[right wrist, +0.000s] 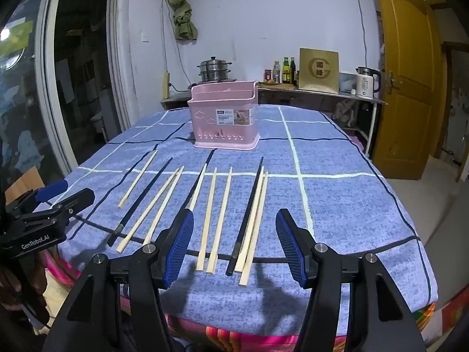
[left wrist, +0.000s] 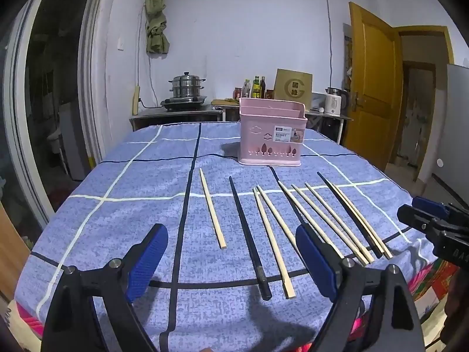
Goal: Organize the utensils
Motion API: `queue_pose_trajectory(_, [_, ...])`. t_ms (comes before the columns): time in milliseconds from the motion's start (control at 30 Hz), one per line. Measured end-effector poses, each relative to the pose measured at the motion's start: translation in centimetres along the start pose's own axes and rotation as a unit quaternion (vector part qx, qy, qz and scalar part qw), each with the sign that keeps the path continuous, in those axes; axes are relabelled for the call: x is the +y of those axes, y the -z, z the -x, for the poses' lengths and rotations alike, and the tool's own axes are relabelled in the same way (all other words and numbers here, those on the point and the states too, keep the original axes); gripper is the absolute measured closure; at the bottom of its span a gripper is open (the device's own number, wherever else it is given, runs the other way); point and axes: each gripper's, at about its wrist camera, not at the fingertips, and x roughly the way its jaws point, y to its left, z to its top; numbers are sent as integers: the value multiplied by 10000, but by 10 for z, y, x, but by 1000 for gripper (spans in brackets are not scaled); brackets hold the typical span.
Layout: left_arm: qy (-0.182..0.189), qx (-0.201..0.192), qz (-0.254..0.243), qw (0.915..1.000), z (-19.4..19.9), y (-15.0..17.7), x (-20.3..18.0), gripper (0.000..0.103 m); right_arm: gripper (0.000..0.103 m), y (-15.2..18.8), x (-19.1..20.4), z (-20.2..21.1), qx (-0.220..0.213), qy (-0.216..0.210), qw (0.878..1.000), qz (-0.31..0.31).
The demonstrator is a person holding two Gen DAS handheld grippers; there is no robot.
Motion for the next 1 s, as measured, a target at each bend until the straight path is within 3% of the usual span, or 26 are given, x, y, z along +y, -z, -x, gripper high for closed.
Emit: queue_pose_trajectory(1000, [44, -141, 81, 9999, 5, 4, 1, 14, 44, 0, 1, 1, -6, -16, 10000, -6])
